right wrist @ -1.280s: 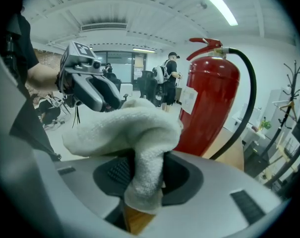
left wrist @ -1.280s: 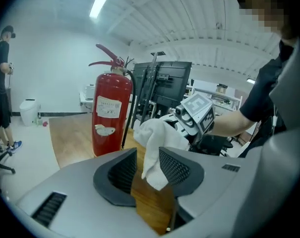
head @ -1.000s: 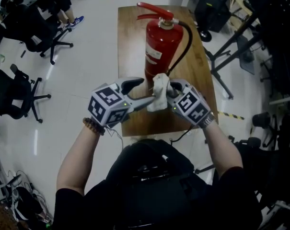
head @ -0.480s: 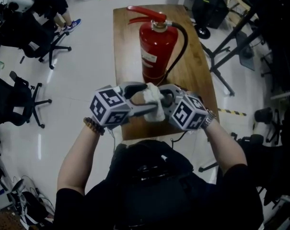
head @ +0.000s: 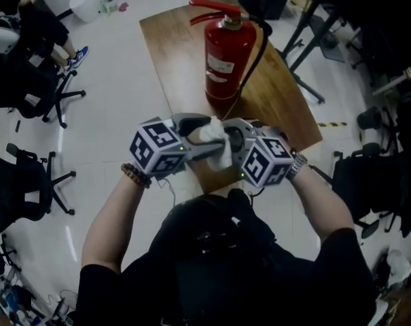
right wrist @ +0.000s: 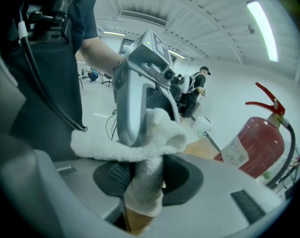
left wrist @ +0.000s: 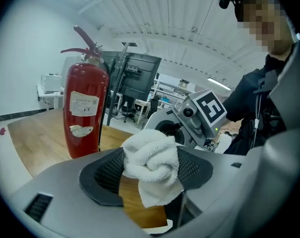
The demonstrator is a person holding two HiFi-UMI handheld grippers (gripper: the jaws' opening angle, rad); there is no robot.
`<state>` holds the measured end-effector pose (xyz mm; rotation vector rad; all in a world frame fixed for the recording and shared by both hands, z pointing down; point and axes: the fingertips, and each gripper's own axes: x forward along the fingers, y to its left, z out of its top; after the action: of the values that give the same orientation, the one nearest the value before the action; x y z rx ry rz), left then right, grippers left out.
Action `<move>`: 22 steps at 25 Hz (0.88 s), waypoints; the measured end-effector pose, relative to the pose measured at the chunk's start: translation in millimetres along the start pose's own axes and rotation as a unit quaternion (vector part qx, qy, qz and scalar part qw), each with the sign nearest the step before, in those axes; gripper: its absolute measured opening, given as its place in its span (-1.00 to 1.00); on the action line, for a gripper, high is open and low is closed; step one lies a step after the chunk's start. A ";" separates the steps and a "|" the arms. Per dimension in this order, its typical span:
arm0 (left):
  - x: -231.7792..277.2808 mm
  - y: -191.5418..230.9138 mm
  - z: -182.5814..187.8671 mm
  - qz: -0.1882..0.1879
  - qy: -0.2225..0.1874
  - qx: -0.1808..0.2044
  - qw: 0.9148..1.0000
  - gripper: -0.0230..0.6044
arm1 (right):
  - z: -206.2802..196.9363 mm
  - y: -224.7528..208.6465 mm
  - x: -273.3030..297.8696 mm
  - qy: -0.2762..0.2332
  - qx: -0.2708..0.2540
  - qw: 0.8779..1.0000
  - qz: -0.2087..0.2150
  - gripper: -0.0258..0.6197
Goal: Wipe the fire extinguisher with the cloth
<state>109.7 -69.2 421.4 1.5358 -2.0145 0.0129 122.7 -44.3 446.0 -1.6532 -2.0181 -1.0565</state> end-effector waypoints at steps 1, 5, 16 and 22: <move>-5.6 -0.5 -3.9 -0.007 0.002 0.002 1.000 -0.03 | 4.9 3.8 3.6 0.003 0.005 1.000 -0.007 -0.44; -25.4 -5.8 -19.1 -0.020 0.016 0.039 0.999 -0.23 | 21.7 17.3 17.5 0.018 0.019 0.999 -0.035 -0.44; -42.3 3.9 -4.7 0.006 0.012 0.085 0.996 -0.55 | 24.0 -2.3 19.5 0.024 0.145 0.985 -0.090 -0.20; -39.2 19.1 8.2 0.058 0.008 0.083 0.995 -0.56 | 0.2 -25.3 -1.7 0.005 0.193 0.976 -0.104 -0.05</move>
<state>95.2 -31.4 403.0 1.5101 -2.1324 0.2441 99.4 -46.8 436.3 -1.2578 -2.2523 -0.6712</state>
